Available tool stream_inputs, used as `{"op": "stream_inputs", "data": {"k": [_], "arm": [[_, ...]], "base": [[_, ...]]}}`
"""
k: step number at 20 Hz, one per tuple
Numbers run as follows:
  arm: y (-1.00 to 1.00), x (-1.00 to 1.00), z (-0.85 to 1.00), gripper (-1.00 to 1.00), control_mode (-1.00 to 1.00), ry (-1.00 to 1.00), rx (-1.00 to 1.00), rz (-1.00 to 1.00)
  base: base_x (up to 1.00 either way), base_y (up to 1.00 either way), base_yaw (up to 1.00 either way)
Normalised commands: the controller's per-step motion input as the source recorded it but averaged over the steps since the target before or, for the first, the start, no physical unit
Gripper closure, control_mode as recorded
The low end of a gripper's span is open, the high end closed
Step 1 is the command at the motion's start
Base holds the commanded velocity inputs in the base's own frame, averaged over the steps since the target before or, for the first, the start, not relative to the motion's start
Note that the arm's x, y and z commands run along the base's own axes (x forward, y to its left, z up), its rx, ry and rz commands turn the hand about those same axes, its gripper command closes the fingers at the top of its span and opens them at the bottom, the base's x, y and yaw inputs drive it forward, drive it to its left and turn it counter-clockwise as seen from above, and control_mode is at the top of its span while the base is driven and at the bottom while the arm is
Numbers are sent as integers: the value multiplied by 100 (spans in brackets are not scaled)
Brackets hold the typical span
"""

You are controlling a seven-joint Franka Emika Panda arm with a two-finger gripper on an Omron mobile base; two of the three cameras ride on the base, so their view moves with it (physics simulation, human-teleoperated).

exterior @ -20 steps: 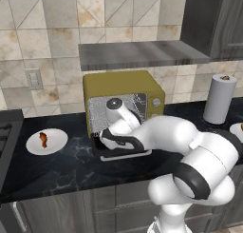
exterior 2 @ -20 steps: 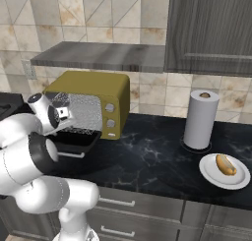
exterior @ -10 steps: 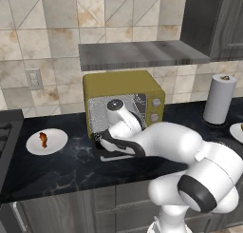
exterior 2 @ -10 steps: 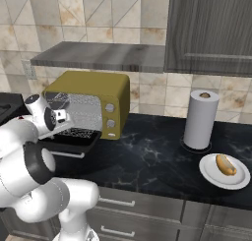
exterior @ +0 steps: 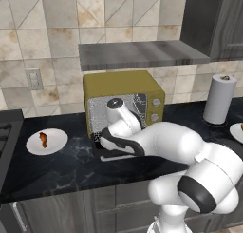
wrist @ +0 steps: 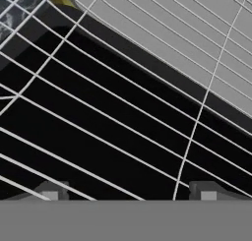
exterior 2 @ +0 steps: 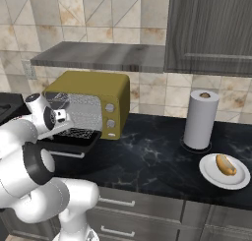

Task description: Open the toaster oven door. Place the hotdog bun on the top rack in the toaster oven and place the chicken drumstick on the bottom rack.

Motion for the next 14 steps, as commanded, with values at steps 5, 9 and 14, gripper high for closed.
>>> {"op": "stream_inputs", "data": {"k": [5, 9, 14], "arm": [[-3, -14, -4, 100, -100, 0, 5, -3], [-2, -14, 17, 100, -100, -1, 3, -1], [0, -9, 56, 100, -100, -2, 1, 0]], "base": [[0, 0, 0], [0, 0, 0], [0, 0, 0]]}}
